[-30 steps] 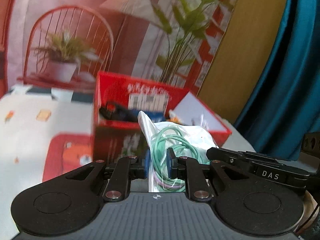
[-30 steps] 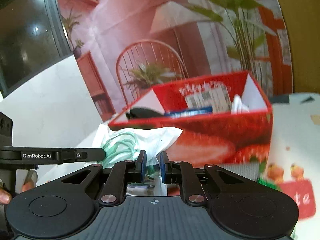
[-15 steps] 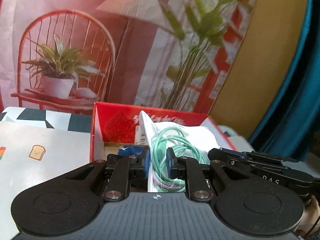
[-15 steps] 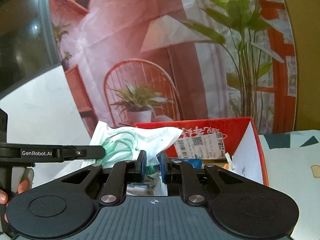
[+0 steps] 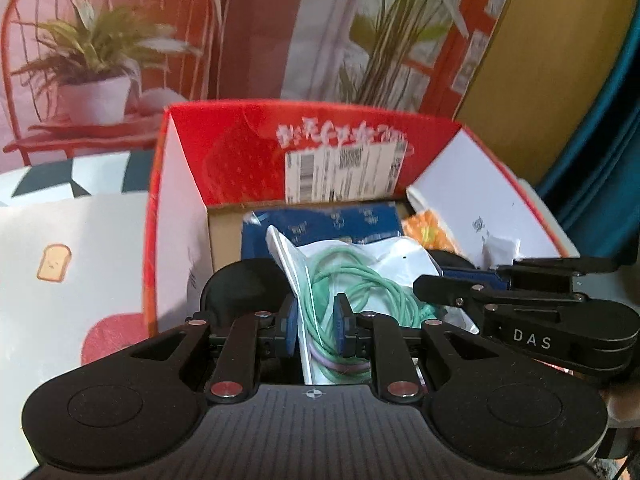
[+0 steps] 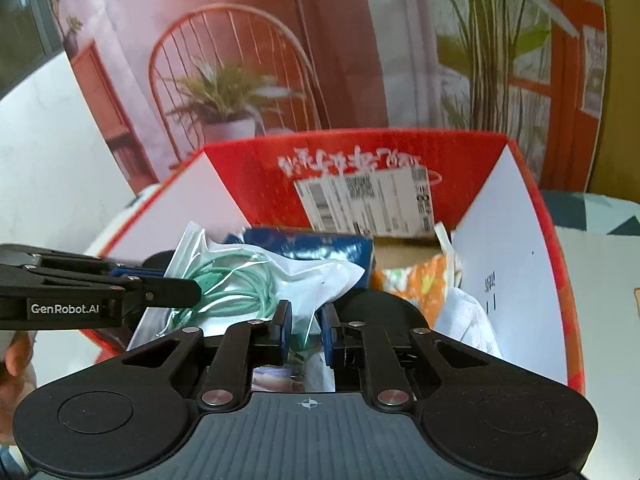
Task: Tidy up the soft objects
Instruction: 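Carry the cable bag into the red box and open the left gripper, then lower the left gripper onto the grey mesh cloth and close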
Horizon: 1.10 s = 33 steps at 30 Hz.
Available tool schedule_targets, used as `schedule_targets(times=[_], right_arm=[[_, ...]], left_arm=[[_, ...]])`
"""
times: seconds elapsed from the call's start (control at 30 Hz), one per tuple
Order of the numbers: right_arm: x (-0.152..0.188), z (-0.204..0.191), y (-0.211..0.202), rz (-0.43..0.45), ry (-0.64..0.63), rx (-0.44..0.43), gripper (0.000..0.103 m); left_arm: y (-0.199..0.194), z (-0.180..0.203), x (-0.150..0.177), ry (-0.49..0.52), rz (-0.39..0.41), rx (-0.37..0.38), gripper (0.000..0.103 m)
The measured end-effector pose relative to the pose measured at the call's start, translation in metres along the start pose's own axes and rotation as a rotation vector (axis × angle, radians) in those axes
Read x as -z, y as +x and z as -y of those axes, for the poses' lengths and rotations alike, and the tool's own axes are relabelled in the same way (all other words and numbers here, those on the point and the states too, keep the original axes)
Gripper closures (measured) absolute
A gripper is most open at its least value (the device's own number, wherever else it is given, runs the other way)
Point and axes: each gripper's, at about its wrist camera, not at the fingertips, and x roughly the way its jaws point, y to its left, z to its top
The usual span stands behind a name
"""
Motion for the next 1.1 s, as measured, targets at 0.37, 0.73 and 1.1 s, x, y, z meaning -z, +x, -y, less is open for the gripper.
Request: schedule_targets(times=[0.37, 0.73, 1.1], right_arm=[[-0.005, -0.003, 0.014, -0.095, 0.011, 0.041, 0.086], [0.003, -0.016, -0.016, 0.056, -0.016, 0.114, 0.059], [0.023, -0.018, -0.078, 0.280, -0.024, 0.116, 0.044]], left_arm=[[0.011, 0.006, 0.003, 0.034, -0.048, -0.039, 0.082], [-0.039, 0.022, 0.012, 0.097, 0.118, -0.046, 0.048], [-0.108, 0.020, 0.038, 0.051, 0.323, -0.088, 0.032]])
